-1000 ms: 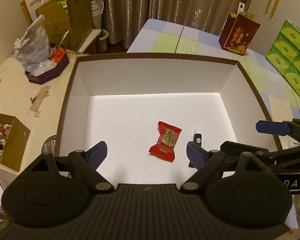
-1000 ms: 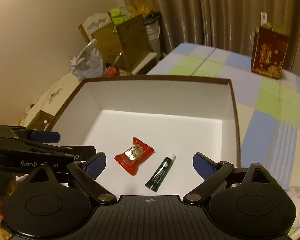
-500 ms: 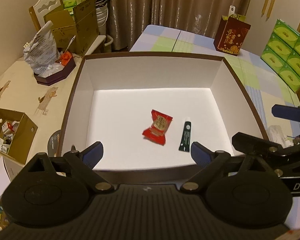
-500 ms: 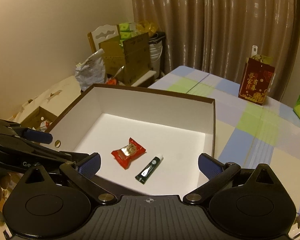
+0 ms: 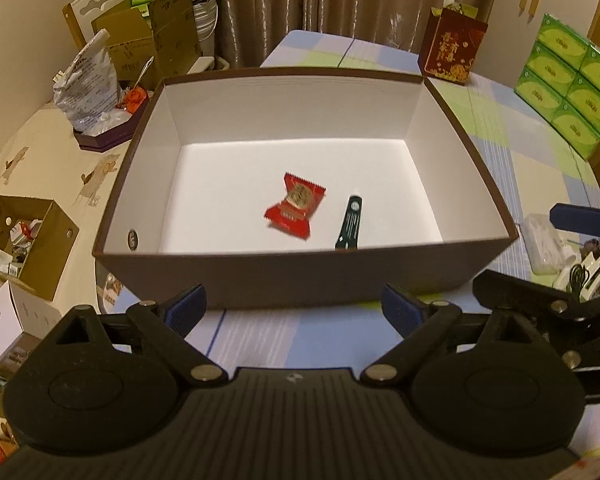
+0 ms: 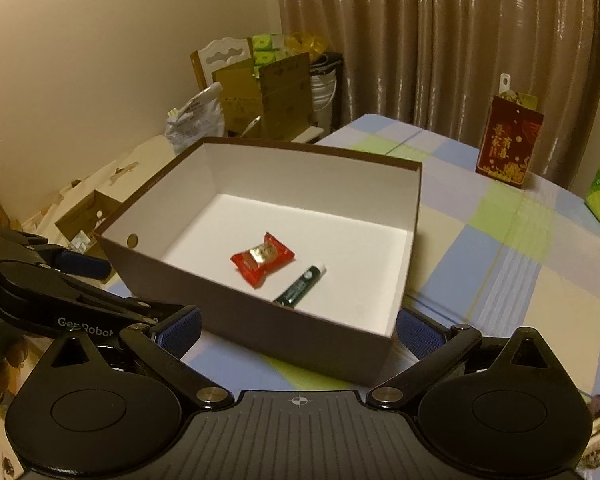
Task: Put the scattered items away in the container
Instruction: 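Open both tools to release the items and lift out of the box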
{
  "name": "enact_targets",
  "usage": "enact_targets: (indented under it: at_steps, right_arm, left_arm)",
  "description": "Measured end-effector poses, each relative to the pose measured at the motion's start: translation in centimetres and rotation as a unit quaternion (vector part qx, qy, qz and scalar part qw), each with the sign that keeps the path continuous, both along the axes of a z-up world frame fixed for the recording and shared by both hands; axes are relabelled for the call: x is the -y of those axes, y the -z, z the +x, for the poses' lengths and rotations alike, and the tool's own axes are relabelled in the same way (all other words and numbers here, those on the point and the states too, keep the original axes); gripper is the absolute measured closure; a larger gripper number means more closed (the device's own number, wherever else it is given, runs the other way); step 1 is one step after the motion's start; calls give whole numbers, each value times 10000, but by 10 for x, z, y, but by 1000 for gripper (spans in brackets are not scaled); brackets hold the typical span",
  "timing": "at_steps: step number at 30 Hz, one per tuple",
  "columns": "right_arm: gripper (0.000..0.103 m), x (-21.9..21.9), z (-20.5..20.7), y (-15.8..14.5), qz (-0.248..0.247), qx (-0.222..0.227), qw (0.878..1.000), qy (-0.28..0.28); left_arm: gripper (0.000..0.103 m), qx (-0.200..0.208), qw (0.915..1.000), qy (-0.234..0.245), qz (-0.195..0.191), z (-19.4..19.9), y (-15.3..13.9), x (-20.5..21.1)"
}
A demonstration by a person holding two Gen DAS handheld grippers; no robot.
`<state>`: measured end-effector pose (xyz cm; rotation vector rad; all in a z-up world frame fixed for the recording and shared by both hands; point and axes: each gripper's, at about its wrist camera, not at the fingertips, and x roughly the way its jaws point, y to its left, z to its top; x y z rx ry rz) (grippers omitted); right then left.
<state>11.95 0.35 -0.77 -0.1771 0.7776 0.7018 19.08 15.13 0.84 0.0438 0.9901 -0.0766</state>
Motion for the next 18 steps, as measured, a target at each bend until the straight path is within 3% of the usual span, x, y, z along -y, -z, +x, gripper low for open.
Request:
enact_targets:
  at_steps: [18]
  right_arm:
    - [2, 58, -21, 6, -5, -223, 9997, 118]
  left_arm:
    - [11, -50, 9999, 99, 95, -34, 3, 35]
